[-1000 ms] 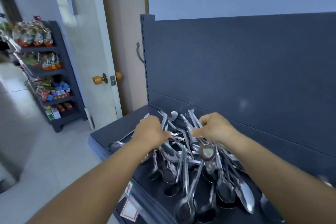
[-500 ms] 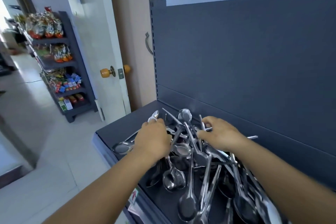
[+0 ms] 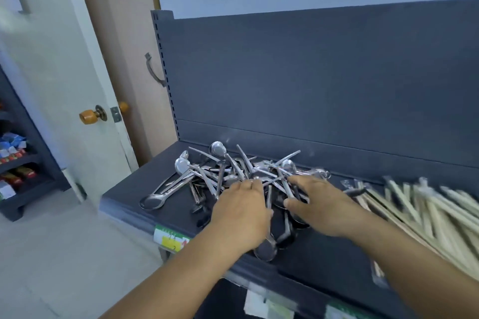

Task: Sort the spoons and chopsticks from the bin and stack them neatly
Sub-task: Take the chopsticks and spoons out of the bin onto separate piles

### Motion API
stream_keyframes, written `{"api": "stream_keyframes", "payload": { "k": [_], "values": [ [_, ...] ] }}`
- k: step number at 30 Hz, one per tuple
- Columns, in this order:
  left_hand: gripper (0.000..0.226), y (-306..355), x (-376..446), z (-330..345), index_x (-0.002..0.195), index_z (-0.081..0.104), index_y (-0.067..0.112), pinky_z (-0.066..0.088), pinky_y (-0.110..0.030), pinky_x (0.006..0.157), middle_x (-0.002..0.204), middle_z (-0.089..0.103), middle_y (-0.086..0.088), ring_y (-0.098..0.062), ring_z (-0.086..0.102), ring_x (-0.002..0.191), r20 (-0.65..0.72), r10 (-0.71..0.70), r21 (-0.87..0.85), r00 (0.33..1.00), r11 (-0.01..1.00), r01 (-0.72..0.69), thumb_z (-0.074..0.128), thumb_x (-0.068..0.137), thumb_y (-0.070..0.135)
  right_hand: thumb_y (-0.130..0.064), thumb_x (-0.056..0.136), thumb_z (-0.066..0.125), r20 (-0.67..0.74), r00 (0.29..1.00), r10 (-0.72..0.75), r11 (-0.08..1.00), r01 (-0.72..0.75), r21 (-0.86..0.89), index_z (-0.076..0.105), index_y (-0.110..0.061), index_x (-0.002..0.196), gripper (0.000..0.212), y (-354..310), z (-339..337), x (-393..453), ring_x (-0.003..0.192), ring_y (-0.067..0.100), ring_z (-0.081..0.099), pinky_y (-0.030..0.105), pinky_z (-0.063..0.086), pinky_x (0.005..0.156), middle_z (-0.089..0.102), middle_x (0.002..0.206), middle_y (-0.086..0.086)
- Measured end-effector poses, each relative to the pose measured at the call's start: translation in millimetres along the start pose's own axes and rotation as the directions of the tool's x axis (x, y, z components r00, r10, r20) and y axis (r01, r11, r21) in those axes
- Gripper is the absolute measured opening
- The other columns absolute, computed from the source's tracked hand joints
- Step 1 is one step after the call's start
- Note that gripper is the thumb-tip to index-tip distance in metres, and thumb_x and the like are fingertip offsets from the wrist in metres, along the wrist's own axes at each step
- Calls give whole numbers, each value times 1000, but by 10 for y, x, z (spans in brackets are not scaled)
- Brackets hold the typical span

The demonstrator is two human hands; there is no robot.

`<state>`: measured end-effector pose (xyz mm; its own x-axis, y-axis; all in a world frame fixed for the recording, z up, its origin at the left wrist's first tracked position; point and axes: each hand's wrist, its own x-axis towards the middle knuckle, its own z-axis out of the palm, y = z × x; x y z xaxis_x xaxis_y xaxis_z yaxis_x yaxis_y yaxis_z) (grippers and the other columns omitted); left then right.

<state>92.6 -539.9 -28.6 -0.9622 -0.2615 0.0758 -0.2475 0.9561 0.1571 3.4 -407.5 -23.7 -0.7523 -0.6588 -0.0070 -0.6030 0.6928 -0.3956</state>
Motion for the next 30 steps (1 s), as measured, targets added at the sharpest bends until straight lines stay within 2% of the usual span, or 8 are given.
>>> {"api": "stream_keyframes", "payload": {
  "k": [5,7,10,16,22,27,29,30],
  "values": [
    [56,487,-131,65,141,31,13,29,-34,107,143,40,-5,-24,34,132,11,185,-36,983,982,-184,47,95,40,-40,88,53,-80,989,125,992,-125,8,52,-23,117,34,275,-112,-624,118,19,49,32,39,98,55,122,-3],
    [61,717,-162,100,145,26,13,28,-34,108,145,37,-4,-23,32,134,19,260,-40,966,965,-259,46,95,42,-40,89,53,-106,974,198,980,-197,17,48,-22,127,42,442,-169,-888,124,18,46,28,37,100,52,131,-1],
    [62,1084,-197,133,146,25,13,28,-34,107,145,37,-4,-23,32,133,23,367,-35,930,930,-366,44,96,44,-47,90,51,-127,940,317,948,-319,7,27,-23,147,65,716,-261,-1254,138,15,30,26,25,110,32,152,-3],
    [54,1928,-263,193,141,31,16,33,-34,104,141,41,-1,-21,37,129,-17,516,-99,856,852,-515,43,95,43,-46,91,50,-207,870,447,892,-451,29,27,-24,147,65,1262,-544,-1910,137,15,32,25,24,111,32,152,-4],
    [52,2986,-291,250,140,33,17,37,-34,100,137,44,-2,-21,41,125,-21,593,-147,805,794,-589,42,96,43,-41,92,50,-289,841,458,884,-465,49,31,-22,145,59,1968,-973,-2492,135,14,34,23,26,108,35,149,-4],
    [47,3959,-247,312,136,35,16,37,-34,99,137,44,-3,-22,40,127,-7,598,-146,801,792,-592,43,96,39,-39,94,47,-270,833,484,873,-482,77,28,-27,146,56,2743,-1373,-2879,138,12,29,24,24,107,28,152,-11],
    [44,4289,-197,340,133,38,17,38,-34,94,132,47,-4,-23,43,123,5,590,-139,807,800,-584,44,95,38,-37,95,46,-258,837,482,873,-482,68,28,-29,145,54,3043,-1524,-2975,131,12,37,24,29,101,31,151,-10],
    [42,4437,-161,354,132,39,18,38,-33,91,129,48,-4,-24,45,120,6,586,-136,810,803,-580,44,95,38,-35,96,45,-256,839,480,874,-482,60,29,-29,144,52,3188,-1596,-3006,120,12,45,24,33,94,35,148,-8]
  ]
}}
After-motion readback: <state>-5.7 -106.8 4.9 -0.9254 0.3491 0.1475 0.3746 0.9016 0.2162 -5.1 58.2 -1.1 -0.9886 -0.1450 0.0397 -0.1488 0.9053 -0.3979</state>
